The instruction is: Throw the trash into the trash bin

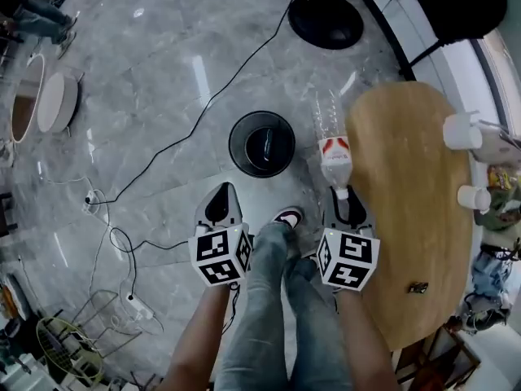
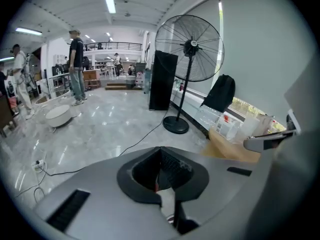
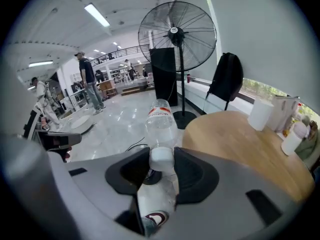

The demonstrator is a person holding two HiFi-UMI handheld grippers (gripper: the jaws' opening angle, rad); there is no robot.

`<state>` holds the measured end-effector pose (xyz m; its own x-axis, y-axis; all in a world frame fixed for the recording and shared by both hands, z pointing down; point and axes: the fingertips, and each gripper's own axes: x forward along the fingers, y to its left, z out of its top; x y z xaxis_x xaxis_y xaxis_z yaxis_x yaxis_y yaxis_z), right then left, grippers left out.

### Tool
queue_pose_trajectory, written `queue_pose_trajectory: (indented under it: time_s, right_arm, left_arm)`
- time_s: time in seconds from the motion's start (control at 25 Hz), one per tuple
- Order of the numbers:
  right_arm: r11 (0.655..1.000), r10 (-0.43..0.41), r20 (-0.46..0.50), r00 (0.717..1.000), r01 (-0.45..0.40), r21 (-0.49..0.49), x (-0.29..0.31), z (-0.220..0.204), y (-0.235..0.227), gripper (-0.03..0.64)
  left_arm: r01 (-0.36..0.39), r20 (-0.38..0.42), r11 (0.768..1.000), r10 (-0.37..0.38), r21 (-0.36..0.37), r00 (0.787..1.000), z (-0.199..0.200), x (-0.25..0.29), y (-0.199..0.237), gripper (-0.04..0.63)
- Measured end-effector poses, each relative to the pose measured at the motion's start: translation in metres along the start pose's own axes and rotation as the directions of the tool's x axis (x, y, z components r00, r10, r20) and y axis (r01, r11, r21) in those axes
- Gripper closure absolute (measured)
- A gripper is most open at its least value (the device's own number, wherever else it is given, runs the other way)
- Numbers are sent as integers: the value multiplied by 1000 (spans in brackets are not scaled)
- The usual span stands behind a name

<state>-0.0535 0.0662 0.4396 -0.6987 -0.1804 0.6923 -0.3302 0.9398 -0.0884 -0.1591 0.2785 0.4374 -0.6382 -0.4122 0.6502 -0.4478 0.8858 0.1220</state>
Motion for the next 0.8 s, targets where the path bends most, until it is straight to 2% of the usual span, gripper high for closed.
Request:
queue_pose_trajectory:
  time_s: [0.16,0.32,0.8]
  right_arm:
    - [995,81,-21,997,-82,-61,19,8,51,463]
    - [988,125,-54,991,-129,-87,39,6,83,463]
    - [981,142,-208,968,-166,-102,117,-68,107,463]
  left_arm:
    - [-74,5,994,74,-75,997,-7,-12,48,580]
    - [-116,-4,986,116,-123,993,-17,-12,79,580]
    - [-171,-81,968,158,-183,984,-77,49,126,580]
